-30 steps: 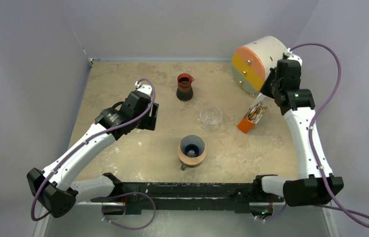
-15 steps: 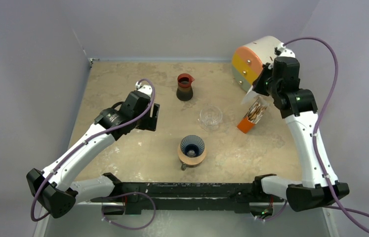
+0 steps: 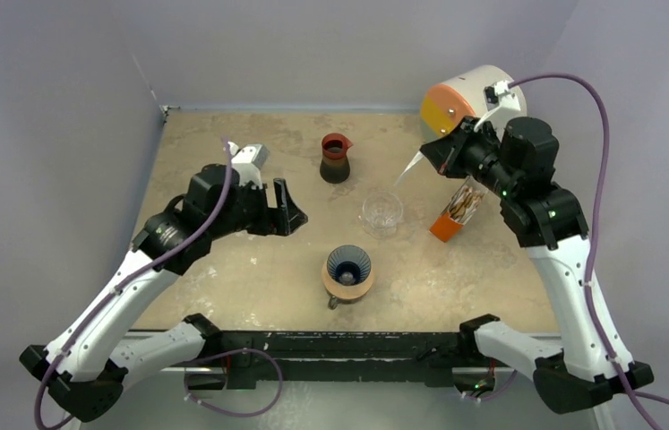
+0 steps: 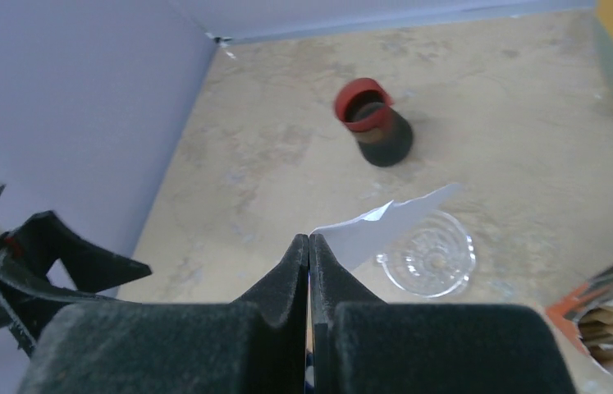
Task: Place the coffee filter in the dripper
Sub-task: Pick up the coffee filter from the coffee filter holder.
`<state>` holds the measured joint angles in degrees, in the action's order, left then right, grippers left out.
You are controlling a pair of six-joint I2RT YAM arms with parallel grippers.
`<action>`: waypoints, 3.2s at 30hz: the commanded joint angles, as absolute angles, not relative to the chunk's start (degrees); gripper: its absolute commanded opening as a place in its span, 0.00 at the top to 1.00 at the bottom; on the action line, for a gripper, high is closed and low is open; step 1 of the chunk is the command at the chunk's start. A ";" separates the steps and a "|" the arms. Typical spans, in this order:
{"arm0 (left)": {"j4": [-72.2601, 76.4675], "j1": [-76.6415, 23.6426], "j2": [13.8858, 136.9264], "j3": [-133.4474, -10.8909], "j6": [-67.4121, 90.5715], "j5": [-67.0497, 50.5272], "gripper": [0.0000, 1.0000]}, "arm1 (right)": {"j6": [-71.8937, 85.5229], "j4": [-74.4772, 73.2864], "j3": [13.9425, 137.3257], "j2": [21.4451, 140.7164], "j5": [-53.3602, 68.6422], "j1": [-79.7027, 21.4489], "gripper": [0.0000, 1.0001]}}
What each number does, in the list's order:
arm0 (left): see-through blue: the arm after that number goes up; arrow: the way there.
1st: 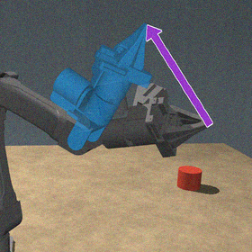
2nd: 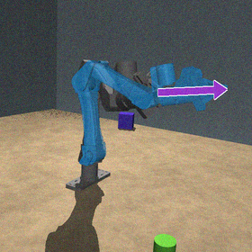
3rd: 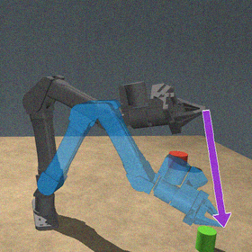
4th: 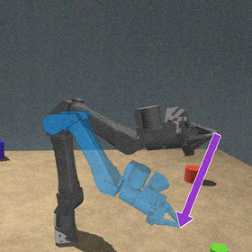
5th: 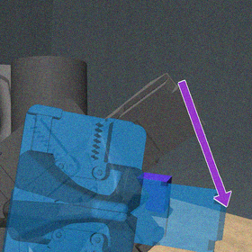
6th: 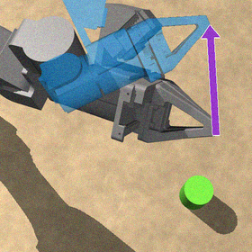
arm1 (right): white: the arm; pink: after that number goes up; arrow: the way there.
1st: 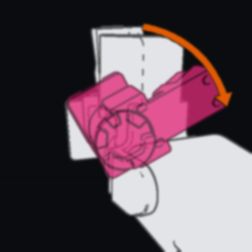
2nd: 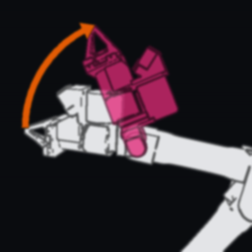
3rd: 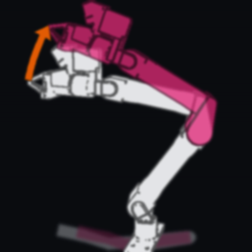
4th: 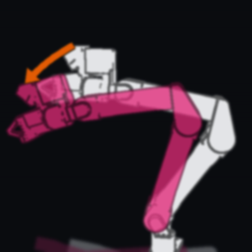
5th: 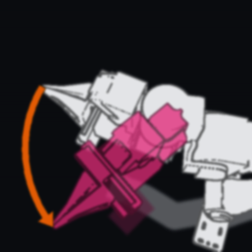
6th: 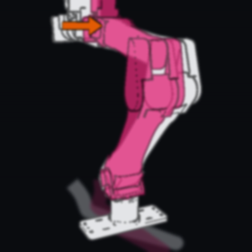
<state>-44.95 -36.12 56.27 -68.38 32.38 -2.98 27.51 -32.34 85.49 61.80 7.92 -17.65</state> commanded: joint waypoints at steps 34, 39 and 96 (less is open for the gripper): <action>43.94 -35.92 54.01 -38.04 95.39 -29.61 0.37 | 42.77 14.72 69.35 56.71 28.63 -35.48 1.00; 47.45 -35.86 54.31 -36.97 97.29 -29.39 0.41 | 41.50 14.30 69.23 57.02 28.32 -37.00 1.00; 44.54 -35.66 55.87 -39.65 79.68 -41.02 1.00 | 25.78 -19.31 66.84 39.98 15.85 -37.78 0.40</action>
